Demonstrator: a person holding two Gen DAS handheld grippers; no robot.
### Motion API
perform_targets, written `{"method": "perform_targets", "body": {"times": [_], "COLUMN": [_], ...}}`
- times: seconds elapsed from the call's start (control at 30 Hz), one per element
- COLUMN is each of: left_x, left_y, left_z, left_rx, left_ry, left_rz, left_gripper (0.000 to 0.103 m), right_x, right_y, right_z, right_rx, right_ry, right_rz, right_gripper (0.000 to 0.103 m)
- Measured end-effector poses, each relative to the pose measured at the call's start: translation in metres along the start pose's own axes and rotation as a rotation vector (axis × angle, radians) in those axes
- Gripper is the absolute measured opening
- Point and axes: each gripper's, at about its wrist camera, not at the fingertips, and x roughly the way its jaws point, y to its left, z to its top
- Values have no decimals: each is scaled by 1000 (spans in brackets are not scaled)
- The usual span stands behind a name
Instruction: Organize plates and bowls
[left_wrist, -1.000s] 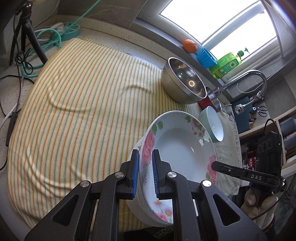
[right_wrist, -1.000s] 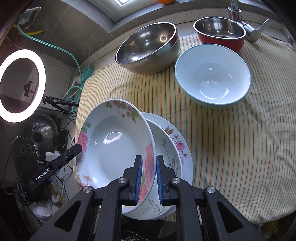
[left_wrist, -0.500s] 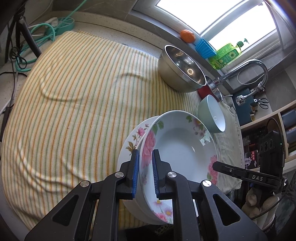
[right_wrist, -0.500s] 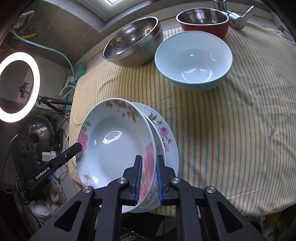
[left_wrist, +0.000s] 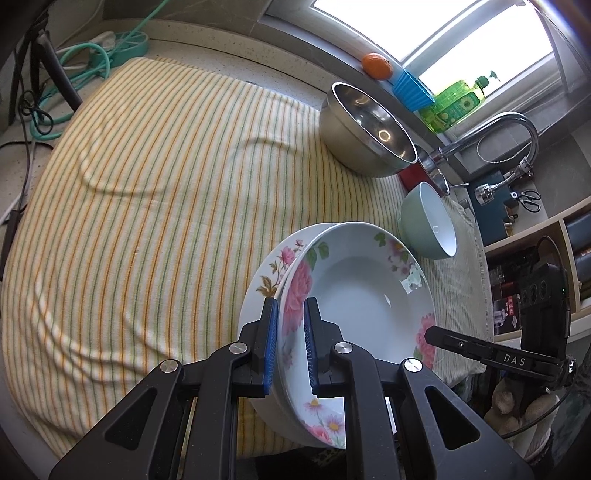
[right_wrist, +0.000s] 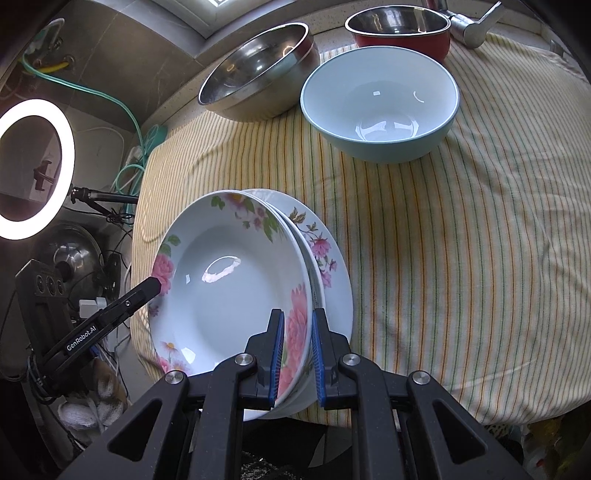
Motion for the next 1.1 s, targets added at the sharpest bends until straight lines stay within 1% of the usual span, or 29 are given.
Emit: {"method": "perform_targets", "body": {"times": [0.37,0.4,0.9,1.0,1.07,1.1], "left_x": [1,0,1,1,1,1], "left_y": [5,5,4,5,3,3], "left_z": [-1,-1,-1,-1,-1,-1], "left_rx": [-6,-4,15,10,25,29], "left_ry": [6,5,11,17,17,16], "left_rz": [6,7,7,0,7,10], "left_gripper": [12,12,12,12,12,12], "right_x": [6,7,6,2,-4,-7], "right_y": [8,9,6,7,8,9], "right_z": [-2,-2,-1,-3,-4,-4], "right_rx": [-36,-36,-36,-44,-55,-60], "right_ry": [6,6,6,-3,-23,-33], "right_rz": [-34,-34,-34,-40,-52,-52], "right_gripper": [15,16,16,16,16,19]}}
